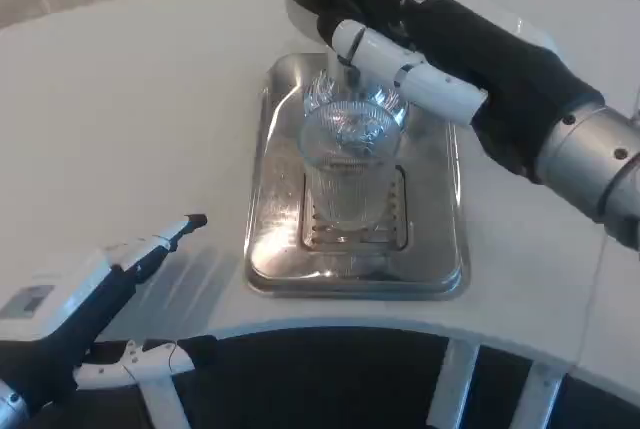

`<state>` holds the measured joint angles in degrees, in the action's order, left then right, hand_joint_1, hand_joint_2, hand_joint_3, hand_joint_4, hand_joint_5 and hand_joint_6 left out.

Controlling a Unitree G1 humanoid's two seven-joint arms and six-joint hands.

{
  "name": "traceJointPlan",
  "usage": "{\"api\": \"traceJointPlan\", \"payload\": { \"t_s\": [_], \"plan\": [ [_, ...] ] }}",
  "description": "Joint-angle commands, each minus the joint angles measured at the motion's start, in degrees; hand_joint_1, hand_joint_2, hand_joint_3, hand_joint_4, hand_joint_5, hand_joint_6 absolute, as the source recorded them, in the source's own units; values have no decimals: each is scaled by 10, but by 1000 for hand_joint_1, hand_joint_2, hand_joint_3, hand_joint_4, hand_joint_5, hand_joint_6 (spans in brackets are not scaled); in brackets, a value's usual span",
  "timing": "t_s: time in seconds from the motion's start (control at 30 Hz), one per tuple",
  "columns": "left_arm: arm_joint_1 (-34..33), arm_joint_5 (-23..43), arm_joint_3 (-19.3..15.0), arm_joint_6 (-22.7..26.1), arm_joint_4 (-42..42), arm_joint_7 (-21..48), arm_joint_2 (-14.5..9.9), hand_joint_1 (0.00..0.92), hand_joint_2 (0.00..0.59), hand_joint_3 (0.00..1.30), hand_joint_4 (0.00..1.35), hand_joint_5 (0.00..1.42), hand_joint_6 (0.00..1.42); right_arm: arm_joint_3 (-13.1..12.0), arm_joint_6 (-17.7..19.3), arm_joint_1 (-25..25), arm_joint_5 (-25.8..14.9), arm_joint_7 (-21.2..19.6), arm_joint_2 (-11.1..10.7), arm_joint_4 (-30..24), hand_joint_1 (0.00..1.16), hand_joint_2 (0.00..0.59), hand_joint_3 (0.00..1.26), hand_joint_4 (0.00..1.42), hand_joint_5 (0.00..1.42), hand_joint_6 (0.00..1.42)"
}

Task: Grasp the cup under the faucet to collect the drink, then remove the cup.

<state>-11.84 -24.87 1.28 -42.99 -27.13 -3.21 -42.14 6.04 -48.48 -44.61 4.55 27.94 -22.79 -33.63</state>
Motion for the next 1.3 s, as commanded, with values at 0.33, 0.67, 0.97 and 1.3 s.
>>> {"api": "traceJointPlan", "payload": {
  "t_s": [0.33, 0.67, 0.97, 1.3],
  "plan": [
    [8, 12, -11, -2, -13, 11, -9, 43, 56, 116, 89, 169, 201, 71, 73, -6, 11, 17, -32, 21, 78, 455, 0, 0, 0, 3],
    [8, 16, -14, -5, -18, 8, -13, 34, 58, 118, 89, 169, 200, 118, 131, -17, 60, 31, -59, 24, 75, 458, 0, 0, 0, 1],
    [8, 25, -17, -3, -13, 10, -10, 30, 58, 115, 89, 169, 200, 132, 169, -6, 99, 44, -78, 15, 76, 469, 0, 0, 0, 0],
    [-11, 83, -27, 49, 24, 33, 44, 117, 34, 0, 8, 184, 216, 129, 168, 10, 111, 48, -77, 4, 77, 472, 0, 0, 0, 0]
  ]
}}
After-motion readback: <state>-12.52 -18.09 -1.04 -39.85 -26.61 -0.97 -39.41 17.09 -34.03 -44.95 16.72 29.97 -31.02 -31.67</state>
